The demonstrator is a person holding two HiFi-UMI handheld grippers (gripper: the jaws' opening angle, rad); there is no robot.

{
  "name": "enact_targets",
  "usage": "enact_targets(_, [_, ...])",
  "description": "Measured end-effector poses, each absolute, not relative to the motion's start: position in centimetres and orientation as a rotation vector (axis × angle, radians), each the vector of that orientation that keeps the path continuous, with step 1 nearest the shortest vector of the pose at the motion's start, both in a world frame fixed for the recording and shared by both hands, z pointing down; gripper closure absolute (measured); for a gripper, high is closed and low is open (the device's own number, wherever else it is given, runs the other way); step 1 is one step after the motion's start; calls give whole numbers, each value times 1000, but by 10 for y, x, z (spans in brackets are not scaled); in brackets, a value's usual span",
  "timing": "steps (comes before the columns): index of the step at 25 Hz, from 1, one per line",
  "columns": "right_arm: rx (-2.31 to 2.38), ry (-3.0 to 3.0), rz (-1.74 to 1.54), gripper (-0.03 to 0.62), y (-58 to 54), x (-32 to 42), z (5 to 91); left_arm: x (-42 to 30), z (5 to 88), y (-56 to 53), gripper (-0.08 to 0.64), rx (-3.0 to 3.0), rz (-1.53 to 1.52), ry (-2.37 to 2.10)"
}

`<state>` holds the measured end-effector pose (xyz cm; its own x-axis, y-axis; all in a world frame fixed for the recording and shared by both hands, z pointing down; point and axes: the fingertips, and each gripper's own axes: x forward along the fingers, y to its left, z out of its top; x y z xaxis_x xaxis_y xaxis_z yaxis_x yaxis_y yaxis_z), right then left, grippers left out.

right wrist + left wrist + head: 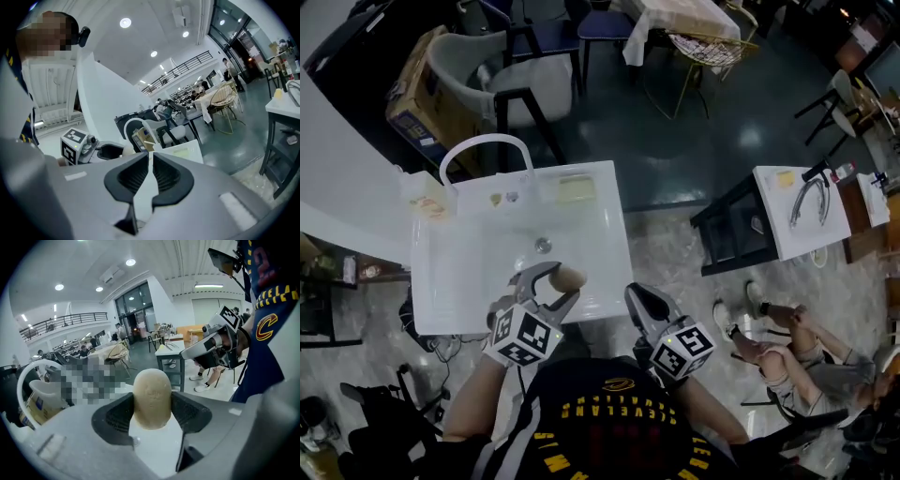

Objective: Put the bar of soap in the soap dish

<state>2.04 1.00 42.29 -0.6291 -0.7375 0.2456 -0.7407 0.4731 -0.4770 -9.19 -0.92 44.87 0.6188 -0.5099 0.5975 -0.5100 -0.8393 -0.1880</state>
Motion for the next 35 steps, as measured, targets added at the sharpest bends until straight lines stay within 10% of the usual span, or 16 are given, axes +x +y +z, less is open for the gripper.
enact_targets(35, [1253, -2594, 1161, 580, -122, 70, 492, -69, 569, -240, 305, 2615, 1658, -806])
